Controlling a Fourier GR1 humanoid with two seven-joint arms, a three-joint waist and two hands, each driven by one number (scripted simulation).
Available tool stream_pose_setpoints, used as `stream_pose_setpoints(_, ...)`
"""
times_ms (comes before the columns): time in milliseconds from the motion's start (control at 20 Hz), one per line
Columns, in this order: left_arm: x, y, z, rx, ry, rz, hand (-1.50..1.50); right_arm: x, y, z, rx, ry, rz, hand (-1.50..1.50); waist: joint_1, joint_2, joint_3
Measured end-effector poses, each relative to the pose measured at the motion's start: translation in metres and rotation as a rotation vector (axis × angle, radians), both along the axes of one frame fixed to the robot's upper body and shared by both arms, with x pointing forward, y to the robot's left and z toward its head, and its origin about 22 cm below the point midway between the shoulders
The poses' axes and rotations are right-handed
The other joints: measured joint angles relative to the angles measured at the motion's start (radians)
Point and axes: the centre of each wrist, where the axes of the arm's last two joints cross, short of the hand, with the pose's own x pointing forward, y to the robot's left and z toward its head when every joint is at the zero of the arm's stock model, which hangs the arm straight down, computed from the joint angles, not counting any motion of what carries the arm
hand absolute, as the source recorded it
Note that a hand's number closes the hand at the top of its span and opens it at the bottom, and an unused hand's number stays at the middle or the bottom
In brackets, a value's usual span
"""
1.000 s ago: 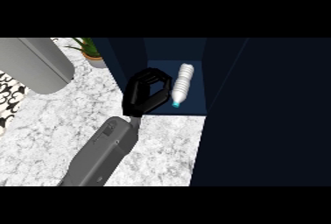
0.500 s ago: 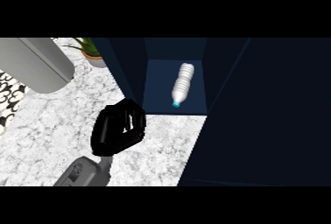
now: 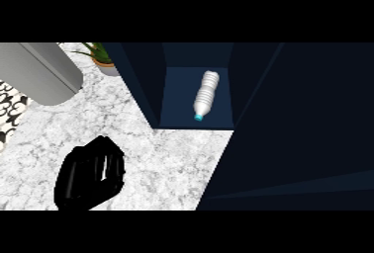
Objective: Pick up the bottled water, place it into the cabinet and close the cabinet
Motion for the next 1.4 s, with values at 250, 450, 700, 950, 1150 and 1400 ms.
stream_pose_setpoints(250, -0.017, 0.022, -0.002, -0.009, -0.004, 0.035, 1.50, 0.001, 0.025, 0.005, -0.032, -0.025, 0.051, 1.50, 0.001, 0.001, 0.000)
stream_pose_setpoints(450, -0.024, 0.041, 0.000, -0.008, -0.005, 0.046, 1.50, 0.004, 0.030, 0.009, -0.090, -0.109, 0.046, 1.50, 0.007, 0.001, -0.001)
stream_pose_setpoints(700, -0.033, 0.055, 0.000, -0.010, -0.008, 0.051, 1.50, 0.008, 0.035, 0.013, -0.075, -0.154, 0.022, 1.50, 0.019, 0.004, -0.002)
stream_pose_setpoints(950, -0.044, 0.076, -0.001, -0.004, -0.007, 0.047, 1.50, 0.028, 0.045, 0.020, -0.038, -0.141, -0.050, 1.50, 0.033, 0.007, -0.002)
stream_pose_setpoints(1150, -0.050, 0.090, 0.000, 0.003, -0.003, 0.043, 1.50, 0.071, 0.076, 0.026, 0.008, -0.101, -0.113, 1.50, 0.033, 0.010, -0.001)
stream_pose_setpoints(1400, -0.056, 0.106, 0.004, 0.007, -0.014, 0.039, 1.50, 0.130, 0.091, 0.030, 0.034, 0.001, -0.121, 1.50, 0.033, 0.013, 0.000)
